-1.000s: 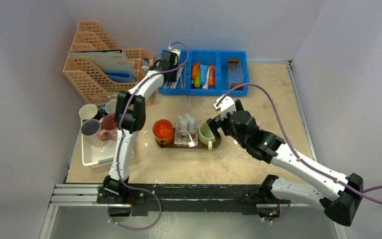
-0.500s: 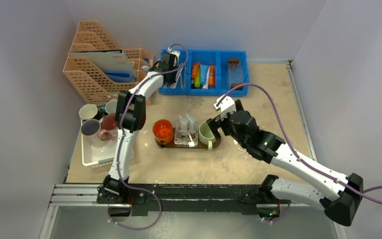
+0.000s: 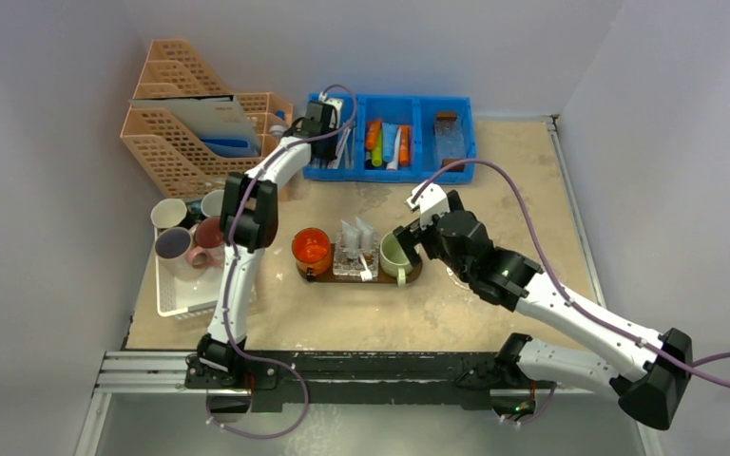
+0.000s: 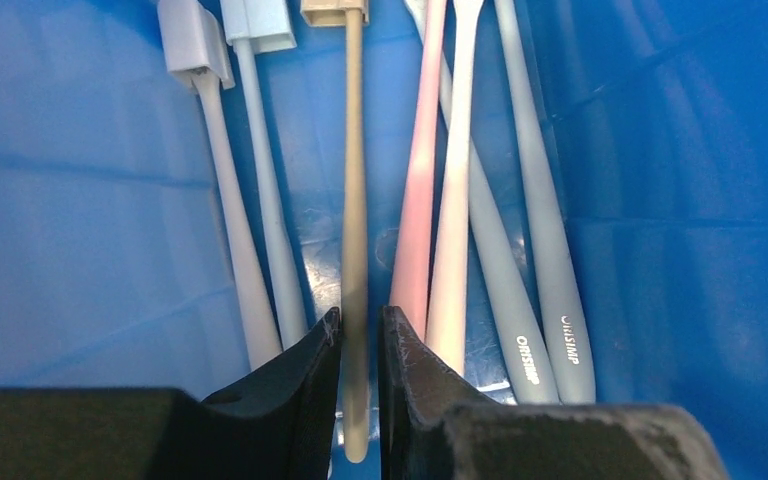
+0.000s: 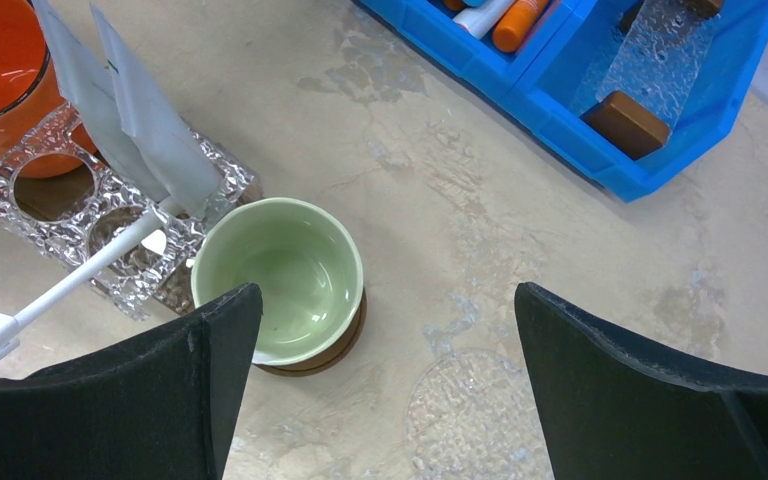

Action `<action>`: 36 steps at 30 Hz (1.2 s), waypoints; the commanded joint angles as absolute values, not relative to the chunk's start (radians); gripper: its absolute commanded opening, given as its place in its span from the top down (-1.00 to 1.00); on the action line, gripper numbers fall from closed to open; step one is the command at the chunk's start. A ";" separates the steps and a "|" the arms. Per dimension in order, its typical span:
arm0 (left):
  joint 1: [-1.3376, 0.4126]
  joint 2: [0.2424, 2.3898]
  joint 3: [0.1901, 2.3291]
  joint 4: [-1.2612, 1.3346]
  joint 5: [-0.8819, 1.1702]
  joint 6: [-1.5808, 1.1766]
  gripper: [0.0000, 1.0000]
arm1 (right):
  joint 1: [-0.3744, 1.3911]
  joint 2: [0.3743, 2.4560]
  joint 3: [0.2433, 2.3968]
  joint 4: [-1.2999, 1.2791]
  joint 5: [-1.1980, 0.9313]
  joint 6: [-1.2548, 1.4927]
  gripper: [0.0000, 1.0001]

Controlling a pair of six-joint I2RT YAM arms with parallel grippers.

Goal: Prepare toiletry sets of a toothbrush and toothpaste on the tray

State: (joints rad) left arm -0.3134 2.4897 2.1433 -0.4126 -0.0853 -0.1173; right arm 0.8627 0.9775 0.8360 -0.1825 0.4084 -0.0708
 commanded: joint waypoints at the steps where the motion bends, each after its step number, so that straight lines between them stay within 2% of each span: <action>1: -0.304 2.527 2.172 -0.440 -0.035 -0.148 0.65 | 0.862 0.982 0.866 -0.161 0.412 -0.064 -0.98; 8: -0.302 2.547 2.188 -0.478 -0.044 -0.147 0.66 | 0.861 0.976 0.866 -0.157 0.413 -0.067 -0.98; 14: -0.301 2.529 2.186 -0.474 -0.026 -0.140 1.00 | 0.861 0.972 0.864 -0.150 0.412 -0.071 -0.98; 27: -0.302 2.348 2.139 -0.363 -0.006 -0.150 1.00 | 0.861 0.939 0.850 -0.131 0.416 -0.057 -0.98; 36: -0.302 2.204 2.021 -0.302 -0.005 -0.170 1.00 | 0.861 0.929 0.858 -0.131 0.419 -0.052 -0.98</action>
State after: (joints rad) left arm -0.3077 2.3215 2.0651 -0.3752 -0.0208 -0.1452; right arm 0.8627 0.9459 0.8360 -0.1665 0.4061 -0.0654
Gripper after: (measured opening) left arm 0.038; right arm 0.987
